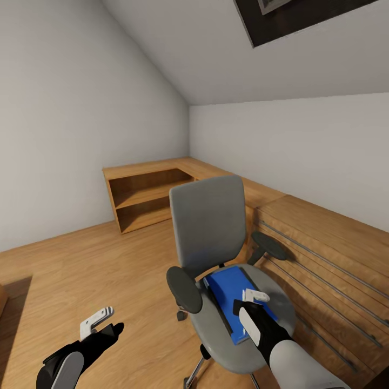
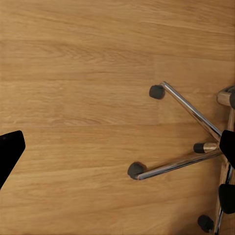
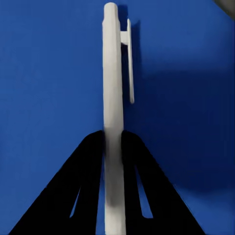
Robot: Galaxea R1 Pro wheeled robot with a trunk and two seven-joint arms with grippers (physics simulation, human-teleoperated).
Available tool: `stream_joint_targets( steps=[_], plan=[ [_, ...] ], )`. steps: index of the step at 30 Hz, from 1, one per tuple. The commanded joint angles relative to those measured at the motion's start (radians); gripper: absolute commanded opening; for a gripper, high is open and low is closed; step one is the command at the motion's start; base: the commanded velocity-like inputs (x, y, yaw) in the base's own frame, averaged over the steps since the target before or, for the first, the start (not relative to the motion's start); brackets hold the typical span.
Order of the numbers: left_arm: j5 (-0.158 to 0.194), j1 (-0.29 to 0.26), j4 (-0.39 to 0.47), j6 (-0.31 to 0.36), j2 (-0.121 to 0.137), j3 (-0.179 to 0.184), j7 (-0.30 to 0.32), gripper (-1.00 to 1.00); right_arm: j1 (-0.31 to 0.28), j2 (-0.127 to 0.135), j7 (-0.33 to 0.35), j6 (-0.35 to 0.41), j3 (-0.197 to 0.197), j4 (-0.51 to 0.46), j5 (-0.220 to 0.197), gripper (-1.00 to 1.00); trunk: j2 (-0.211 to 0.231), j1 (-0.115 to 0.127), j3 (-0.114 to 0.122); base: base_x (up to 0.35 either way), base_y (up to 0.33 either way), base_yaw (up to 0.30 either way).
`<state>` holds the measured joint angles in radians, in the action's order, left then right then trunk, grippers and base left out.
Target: In the bedroom, organize the workspace by keeping the computer under the desk, ensuring the monitor is on the desk, placing the keyboard on the desk next to the monitor, placing the mouse on the desk next to the keyboard, moving the folder from the swivel chair onto the desk next to the mouse, stacking the notebook on top of the folder with the pen on top of the notebook, and positioning the swivel chair next to the desk.
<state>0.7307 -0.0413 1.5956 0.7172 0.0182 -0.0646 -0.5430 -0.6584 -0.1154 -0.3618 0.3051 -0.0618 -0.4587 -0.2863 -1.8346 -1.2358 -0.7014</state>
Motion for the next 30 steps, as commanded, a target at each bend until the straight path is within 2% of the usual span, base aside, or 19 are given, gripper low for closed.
stream_joint_targets(
  steps=[1, 14, 27, 30],
  plan=[
    [0.01, -0.001, 0.001, 0.002, 0.0, 0.0, -0.009, 1.0, 0.0, 0.0, -0.006, 0.002, -0.006, 0.025, -0.028, -1.0, 0.0, 0.0, -0.001, 0.0, 0.0, 0.0],
    [0.01, -0.001, 0.001, 0.002, 0.0, 0.0, -0.009, 1.0, 0.0, 0.0, -0.005, 0.003, -0.004, 0.025, -0.029, -1.0, 0.0, 0.0, -0.001, 0.0, 0.0, 0.0],
    [0.01, -0.001, 0.001, 0.001, 0.0, 0.0, -0.009, 1.0, 0.0, 0.002, -0.004, 0.002, -0.004, 0.023, -0.03, -1.0, 0.091, 0.05, 0.04, 0.0, 0.0, 0.0],
    [0.01, -0.002, 0.001, 0.001, 0.0, 0.0, -0.009, 1.0, 0.001, 0.002, -0.005, 0.002, -0.001, -0.009, -0.029, -1.0, 0.112, 0.061, 0.049, -0.073, -0.017, 0.0]
  ],
)
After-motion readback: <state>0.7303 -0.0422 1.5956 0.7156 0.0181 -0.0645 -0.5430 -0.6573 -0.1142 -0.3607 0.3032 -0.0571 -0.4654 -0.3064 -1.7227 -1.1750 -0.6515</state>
